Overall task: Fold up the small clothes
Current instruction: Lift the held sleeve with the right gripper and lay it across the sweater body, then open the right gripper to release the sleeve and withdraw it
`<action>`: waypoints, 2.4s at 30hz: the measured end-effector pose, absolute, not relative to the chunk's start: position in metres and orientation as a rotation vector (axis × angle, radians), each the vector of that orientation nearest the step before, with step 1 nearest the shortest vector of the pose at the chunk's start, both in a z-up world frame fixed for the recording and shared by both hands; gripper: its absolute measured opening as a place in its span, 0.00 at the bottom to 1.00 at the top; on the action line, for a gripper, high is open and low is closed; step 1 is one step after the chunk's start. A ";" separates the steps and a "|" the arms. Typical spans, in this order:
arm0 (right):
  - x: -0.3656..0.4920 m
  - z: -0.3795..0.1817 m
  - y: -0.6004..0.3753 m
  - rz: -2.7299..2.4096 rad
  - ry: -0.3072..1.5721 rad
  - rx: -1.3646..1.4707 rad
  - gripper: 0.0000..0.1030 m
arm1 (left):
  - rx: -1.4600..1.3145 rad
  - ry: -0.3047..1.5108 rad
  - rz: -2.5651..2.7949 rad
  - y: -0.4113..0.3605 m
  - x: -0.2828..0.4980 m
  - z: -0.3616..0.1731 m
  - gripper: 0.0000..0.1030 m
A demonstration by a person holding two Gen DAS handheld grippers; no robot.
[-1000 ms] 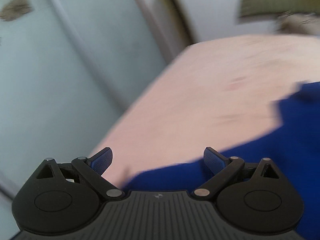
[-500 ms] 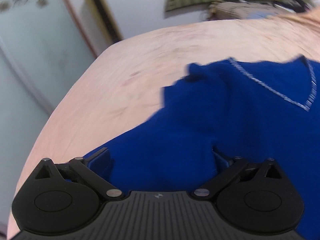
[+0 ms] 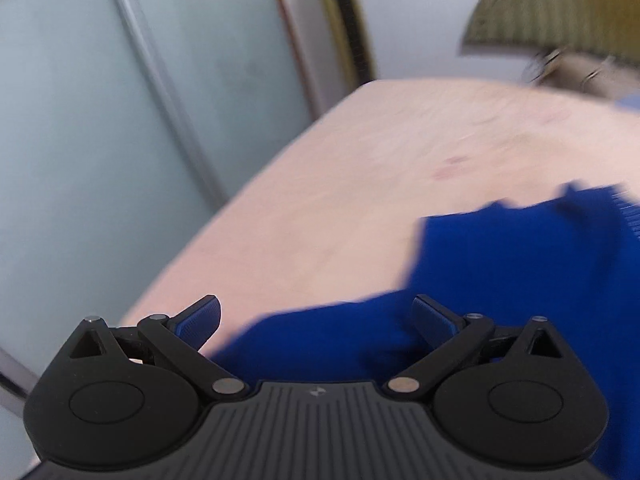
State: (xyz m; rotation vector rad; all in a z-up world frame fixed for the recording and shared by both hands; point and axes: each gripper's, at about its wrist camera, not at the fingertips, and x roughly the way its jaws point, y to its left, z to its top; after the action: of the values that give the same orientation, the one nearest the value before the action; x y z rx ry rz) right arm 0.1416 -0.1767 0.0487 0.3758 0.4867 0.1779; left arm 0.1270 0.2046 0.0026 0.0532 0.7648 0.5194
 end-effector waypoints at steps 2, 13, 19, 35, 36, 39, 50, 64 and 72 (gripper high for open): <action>0.146 0.046 -0.173 0.167 0.488 0.373 0.12 | 0.053 0.736 0.443 0.182 0.112 0.013 1.00; 0.178 0.043 -0.124 0.175 0.529 0.238 0.11 | 0.229 0.666 0.198 0.071 0.075 0.003 1.00; 0.199 0.047 -0.094 0.223 0.552 0.195 0.11 | 0.210 0.694 0.195 0.075 0.056 -0.001 1.00; 0.241 0.040 -0.018 0.309 0.602 0.106 0.11 | 0.185 0.719 0.225 0.094 0.037 -0.007 1.00; 0.242 0.040 -0.014 0.315 0.604 0.102 0.11 | 0.183 0.718 0.226 0.095 0.037 -0.007 1.00; 0.246 0.037 -0.005 0.327 0.616 0.083 0.11 | 0.179 0.724 0.233 0.099 0.037 -0.006 1.00; 0.274 0.009 -0.031 0.533 0.781 0.438 0.51 | 0.167 0.740 0.251 0.105 0.036 -0.007 1.00; 0.261 0.024 0.047 0.528 0.762 -0.201 0.73 | 0.164 0.747 0.263 0.106 0.034 -0.007 1.00; 0.269 0.037 0.039 0.536 0.802 -0.165 0.74 | 0.157 0.754 0.272 0.112 0.031 -0.008 1.00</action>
State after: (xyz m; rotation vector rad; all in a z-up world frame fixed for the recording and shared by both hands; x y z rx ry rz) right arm 0.2689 0.0394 0.0375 -0.1654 0.8024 0.5361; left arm 0.0310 0.1115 -0.0077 0.1569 0.7538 0.2716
